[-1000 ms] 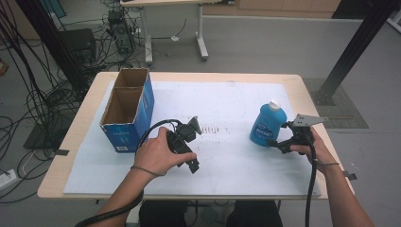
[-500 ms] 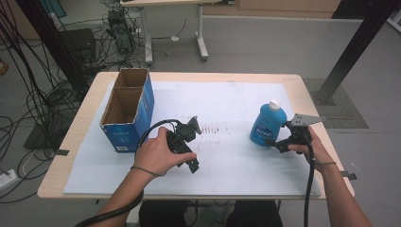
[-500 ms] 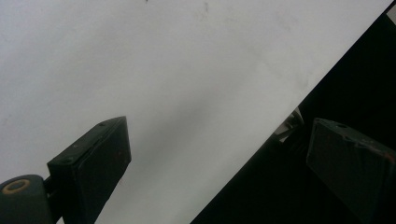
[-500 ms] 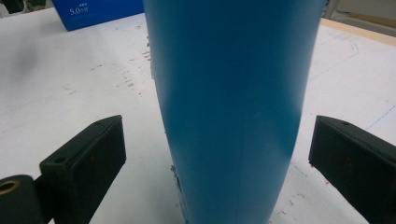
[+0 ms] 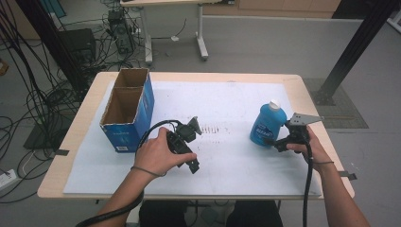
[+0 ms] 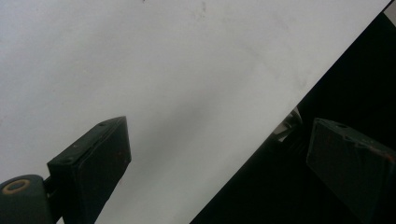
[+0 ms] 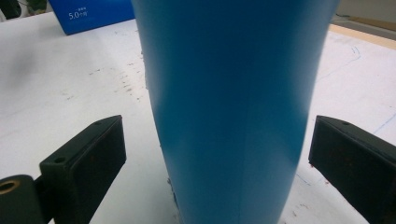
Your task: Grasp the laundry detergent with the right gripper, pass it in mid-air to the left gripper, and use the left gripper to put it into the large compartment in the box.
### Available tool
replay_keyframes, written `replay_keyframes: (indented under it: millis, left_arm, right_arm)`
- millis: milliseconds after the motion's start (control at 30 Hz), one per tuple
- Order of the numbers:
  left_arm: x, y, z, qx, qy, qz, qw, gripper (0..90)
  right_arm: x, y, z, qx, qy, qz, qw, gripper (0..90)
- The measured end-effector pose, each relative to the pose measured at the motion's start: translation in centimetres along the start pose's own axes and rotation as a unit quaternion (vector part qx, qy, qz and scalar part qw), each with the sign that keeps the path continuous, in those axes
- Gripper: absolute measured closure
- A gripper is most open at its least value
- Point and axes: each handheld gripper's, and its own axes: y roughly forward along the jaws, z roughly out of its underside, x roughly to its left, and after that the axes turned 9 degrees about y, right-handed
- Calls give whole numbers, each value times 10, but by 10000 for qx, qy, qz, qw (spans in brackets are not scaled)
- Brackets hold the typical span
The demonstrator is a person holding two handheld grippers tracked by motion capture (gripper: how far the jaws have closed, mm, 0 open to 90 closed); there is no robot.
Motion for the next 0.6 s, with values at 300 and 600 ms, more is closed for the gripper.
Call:
replay_keyframes:
  millis: [300, 600]
  left_arm:
    - [-1, -2, 0, 6, -11, -39, 10000, 65]
    - [0, -3, 2, -4, -42, -44, 10000, 65]
  right_arm:
    - [0, 5, 3, -35, 19, -27, 10000, 37]
    - [-1, 7, 6, -60, 55, -22, 10000, 38]
